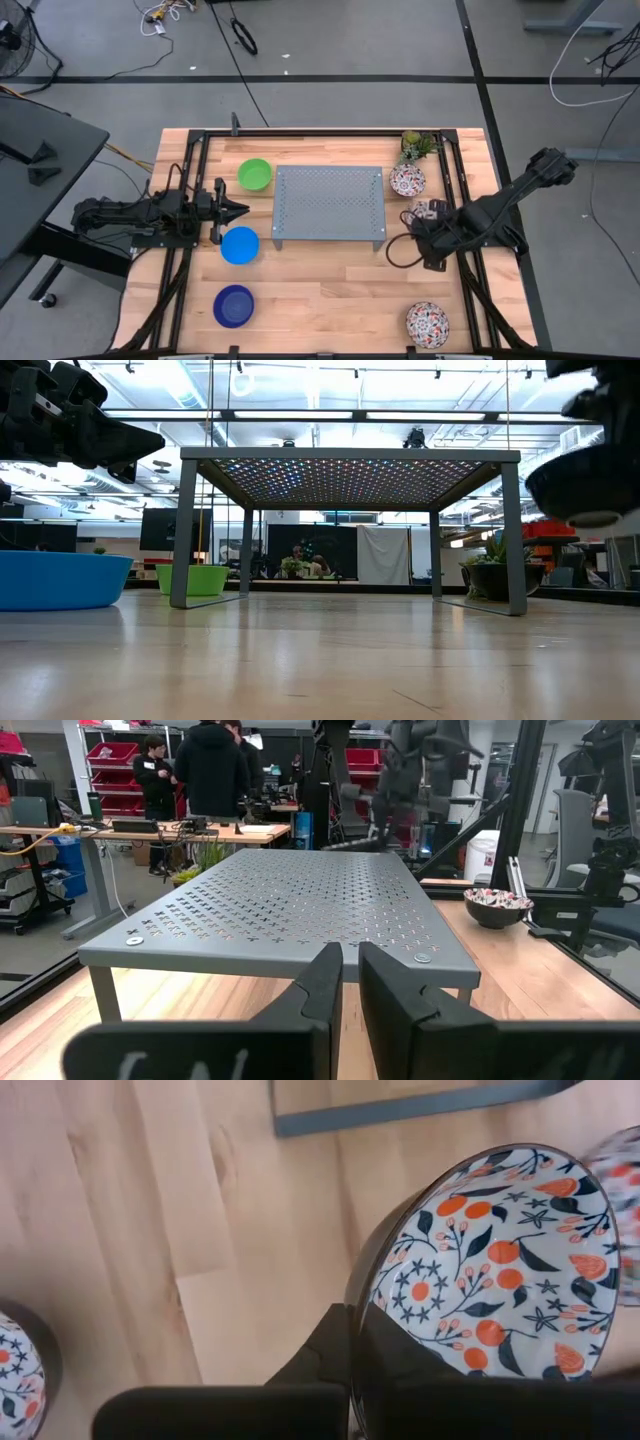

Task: Pick & Place Mini bowls
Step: Put the middle white patterned bowl on the shelf

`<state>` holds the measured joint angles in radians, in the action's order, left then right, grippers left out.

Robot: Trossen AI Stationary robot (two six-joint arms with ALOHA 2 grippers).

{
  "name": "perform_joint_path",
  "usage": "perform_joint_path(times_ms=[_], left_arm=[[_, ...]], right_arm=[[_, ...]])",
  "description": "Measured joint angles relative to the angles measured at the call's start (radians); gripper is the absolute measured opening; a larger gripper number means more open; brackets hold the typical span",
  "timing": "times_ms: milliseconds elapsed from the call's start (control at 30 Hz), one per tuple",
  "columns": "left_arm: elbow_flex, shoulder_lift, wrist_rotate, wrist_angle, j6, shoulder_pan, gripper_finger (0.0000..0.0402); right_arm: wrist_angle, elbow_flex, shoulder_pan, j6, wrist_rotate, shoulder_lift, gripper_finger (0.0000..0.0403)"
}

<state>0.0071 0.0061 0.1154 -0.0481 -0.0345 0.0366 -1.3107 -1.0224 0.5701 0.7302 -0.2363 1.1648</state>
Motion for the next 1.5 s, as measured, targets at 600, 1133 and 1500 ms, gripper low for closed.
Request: perform_joint_path(times_ms=[600, 1133, 1500], left_arm=[[0.000, 0.000, 0.000, 0.000, 0.000, 0.000, 0.0044], [0.000, 0.000, 0.000, 0.000, 0.000, 0.000, 0.0044], [0.000, 0.000, 0.000, 0.000, 0.000, 0.000, 0.0044]], right_arm=[[-0.205, -0.275, -0.104, -0.285, -0.091, 0.031, 0.0000], [-0.143, -0.452, -0.248, -0.835, -0.125, 0.172, 0.0000], [0.008, -0.456, -0.313, -1.167, -0.050, 0.242, 0.0000]])
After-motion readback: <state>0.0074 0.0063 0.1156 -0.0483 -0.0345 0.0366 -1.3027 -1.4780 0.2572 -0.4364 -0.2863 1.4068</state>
